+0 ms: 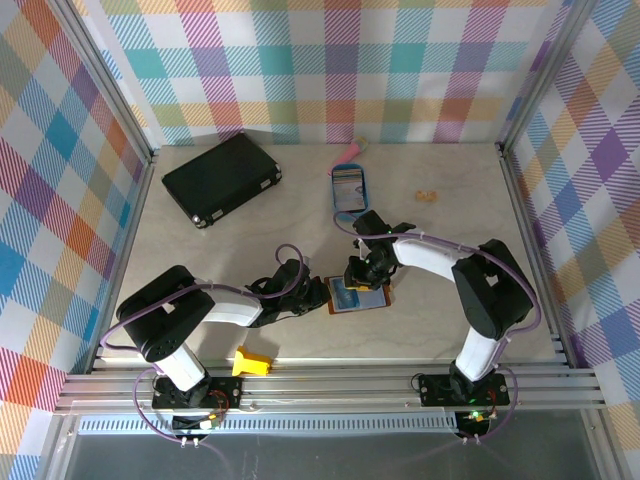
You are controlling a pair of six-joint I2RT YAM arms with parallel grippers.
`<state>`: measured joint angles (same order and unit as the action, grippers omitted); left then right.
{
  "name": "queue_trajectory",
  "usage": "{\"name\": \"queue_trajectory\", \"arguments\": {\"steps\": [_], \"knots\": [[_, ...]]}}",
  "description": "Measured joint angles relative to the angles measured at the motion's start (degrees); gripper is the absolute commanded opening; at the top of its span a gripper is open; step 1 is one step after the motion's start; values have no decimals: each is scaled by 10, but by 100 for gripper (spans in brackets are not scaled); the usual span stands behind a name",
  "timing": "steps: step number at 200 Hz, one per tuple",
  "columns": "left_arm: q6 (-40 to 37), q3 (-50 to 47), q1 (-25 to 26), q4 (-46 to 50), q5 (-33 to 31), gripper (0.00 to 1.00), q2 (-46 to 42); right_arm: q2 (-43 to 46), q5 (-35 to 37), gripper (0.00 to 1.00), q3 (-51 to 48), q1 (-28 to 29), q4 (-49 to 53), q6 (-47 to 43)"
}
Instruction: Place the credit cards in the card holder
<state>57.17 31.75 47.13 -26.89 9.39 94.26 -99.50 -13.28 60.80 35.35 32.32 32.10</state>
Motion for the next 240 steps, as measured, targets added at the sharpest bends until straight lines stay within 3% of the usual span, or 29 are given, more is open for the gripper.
{"name": "queue_trajectory", "arguments": {"steps": [133,240], "knots": [[0,-1,0,0,0,0,0,-17,20,38,11,15,12,0],[0,-1,0,-9,1,0,9,-30,10,30,12,19,4,1]]}}
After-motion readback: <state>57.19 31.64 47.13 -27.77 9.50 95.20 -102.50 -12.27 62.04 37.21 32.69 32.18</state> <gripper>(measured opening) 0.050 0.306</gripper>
